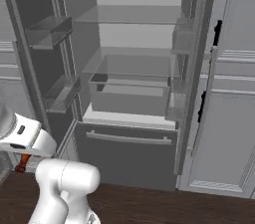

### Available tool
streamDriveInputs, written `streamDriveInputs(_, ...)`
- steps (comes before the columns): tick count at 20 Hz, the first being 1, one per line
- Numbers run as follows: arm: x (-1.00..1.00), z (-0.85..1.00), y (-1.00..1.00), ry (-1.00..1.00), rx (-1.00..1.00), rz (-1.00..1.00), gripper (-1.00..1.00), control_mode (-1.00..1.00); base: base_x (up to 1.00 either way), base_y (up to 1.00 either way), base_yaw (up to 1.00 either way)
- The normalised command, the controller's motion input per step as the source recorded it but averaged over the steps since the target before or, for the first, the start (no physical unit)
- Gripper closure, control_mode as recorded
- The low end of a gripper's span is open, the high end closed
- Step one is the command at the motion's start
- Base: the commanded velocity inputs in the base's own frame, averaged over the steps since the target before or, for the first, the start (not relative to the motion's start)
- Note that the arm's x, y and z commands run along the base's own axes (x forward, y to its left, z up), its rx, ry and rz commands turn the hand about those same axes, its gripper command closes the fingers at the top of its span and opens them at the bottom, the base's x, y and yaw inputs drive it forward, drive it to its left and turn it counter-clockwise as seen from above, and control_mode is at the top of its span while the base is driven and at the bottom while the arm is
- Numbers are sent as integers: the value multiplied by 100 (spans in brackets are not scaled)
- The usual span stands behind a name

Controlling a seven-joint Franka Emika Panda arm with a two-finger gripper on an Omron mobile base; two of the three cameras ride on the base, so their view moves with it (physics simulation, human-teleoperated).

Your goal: Place one cucumber and one chicken drumstick in each tupperware on the nearby counter, to pack two identical lunches.

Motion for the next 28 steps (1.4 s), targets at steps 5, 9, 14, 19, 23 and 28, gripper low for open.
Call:
streamDriveInputs(5, 0, 0, 0, 0, 0, 0, 100, 100, -29, 97, 9)
streamDriveInputs(9, 0, 0, 0, 0, 0, 0, 100, 100, -2, 95, 2)
streamDriveInputs(14, 0, 0, 0, 0, 0, 0, 100, 100, 3, 55, 6)
streamDriveInputs(19, 0, 0, 0, 0, 0, 0, 100, 100, 14, 38, 10)
streamDriveInputs(23, 0, 0, 0, 0, 0, 0, 100, 100, 30, 34, 5)
streamDriveInputs(28, 0, 0, 0, 0, 0, 0, 100, 100, 55, 48, 0)
